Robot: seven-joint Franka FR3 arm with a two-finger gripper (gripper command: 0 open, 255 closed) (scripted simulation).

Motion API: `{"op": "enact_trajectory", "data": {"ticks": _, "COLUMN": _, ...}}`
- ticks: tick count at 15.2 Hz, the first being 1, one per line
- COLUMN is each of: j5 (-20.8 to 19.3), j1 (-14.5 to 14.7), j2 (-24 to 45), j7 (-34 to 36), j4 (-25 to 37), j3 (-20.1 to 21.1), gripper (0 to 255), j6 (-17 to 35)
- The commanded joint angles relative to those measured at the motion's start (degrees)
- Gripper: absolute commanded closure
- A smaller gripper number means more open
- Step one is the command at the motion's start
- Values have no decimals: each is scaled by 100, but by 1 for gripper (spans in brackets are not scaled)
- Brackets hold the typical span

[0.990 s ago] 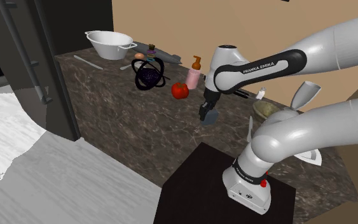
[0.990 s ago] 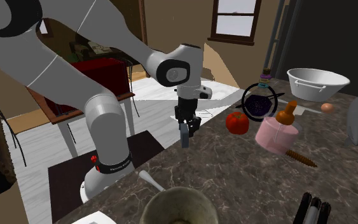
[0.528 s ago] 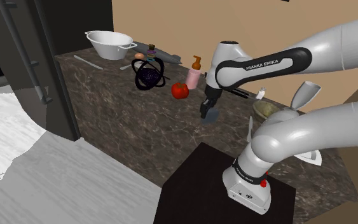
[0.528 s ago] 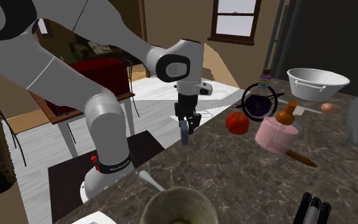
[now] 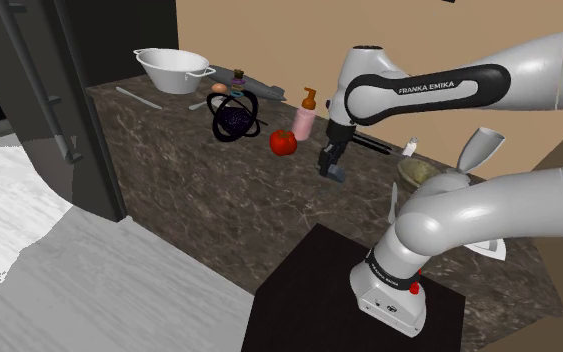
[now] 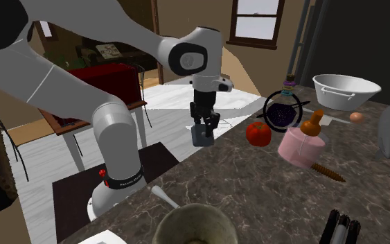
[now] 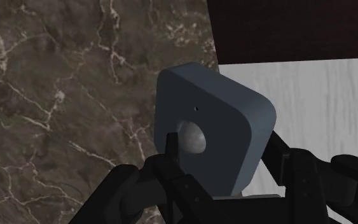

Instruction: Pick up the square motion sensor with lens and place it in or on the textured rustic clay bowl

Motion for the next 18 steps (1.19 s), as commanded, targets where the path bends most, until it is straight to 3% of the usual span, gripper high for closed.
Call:
{"op": "enact_trajectory", "data": {"ticks": 1, "j5": 20, "j1": 9, "j2": -62, "j7": -5, "j4": 141, "j3": 17, "gripper": 255, "j6": -206}}
{"op": "enact_trajectory", "data": {"ticks": 18, "j5": 145, "j1": 58, "j2": -335, "j7": -40, "j4": 1309, "j3": 139, "gripper": 255, "j6": -1645}}
